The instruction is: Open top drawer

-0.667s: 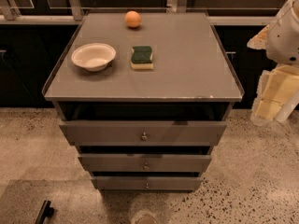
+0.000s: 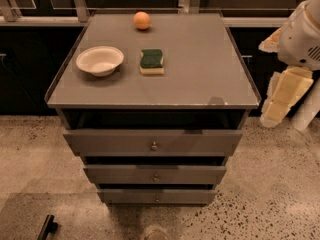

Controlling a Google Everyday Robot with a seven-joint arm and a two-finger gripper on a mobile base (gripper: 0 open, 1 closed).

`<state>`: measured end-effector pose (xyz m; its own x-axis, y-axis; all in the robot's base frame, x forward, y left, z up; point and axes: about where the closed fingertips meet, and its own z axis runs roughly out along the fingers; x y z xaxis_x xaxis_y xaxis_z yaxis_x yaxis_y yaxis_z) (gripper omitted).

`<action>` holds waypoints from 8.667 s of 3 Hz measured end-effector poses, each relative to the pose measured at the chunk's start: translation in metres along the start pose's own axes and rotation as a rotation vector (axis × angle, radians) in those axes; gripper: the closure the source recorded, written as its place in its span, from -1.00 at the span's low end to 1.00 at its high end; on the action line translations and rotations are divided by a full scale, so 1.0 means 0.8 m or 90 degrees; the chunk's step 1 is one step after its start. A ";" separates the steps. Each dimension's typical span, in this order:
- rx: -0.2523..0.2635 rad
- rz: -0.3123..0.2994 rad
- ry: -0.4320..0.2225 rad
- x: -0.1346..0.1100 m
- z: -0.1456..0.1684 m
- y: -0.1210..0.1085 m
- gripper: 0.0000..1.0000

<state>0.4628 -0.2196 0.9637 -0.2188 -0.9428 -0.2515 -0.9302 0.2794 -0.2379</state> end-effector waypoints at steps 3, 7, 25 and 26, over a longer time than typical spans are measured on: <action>-0.023 0.161 -0.083 0.063 0.171 -0.002 -1.00; -0.023 0.161 -0.083 0.063 0.171 -0.002 0.77; 0.268 0.381 -0.431 -0.014 0.406 -0.092 1.00; 0.251 0.365 -0.424 -0.015 0.406 -0.085 1.00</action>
Offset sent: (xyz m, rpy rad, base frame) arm 0.1098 -0.0416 -0.2282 0.4624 -0.1760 -0.4244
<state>0.6248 -0.1682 0.6781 -0.2840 -0.3810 -0.8799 -0.5422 0.8207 -0.1804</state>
